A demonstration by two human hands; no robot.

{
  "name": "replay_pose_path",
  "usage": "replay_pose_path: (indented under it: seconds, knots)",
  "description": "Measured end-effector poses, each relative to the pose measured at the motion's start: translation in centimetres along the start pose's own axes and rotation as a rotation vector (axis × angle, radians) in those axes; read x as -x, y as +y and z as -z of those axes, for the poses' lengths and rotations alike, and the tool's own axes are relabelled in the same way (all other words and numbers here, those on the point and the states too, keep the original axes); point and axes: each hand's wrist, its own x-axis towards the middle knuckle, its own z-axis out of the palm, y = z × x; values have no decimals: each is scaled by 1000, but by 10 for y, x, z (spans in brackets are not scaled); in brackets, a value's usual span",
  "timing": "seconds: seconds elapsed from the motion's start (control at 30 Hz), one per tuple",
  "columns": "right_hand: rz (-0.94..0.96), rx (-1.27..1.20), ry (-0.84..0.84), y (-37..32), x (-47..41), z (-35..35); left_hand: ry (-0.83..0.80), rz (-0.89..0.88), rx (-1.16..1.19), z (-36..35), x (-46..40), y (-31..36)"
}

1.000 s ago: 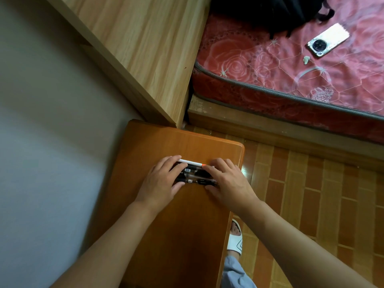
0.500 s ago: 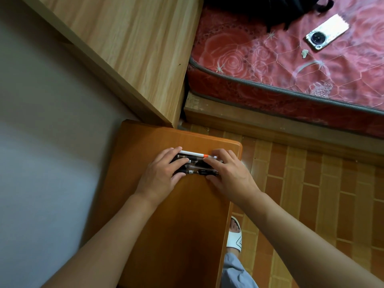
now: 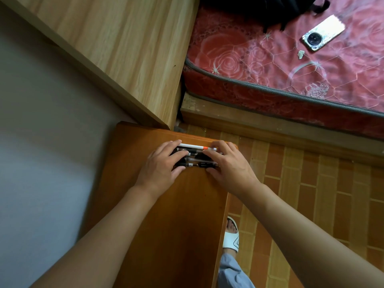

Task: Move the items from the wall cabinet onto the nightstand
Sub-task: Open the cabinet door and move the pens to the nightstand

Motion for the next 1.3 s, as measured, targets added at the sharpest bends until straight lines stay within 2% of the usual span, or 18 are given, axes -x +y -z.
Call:
replay_pose_path:
  seconds: [0.57,0.97,1.3]
  knots:
    - [-50,31,-78,-8,21,23,-3,71,-45,21,13,13]
    - [-107,26,-145,-14,70,65,11,119,-100,46,52,57]
    - [-109,2,-188,-9,90,67,-27,166,-117,35,64,68]
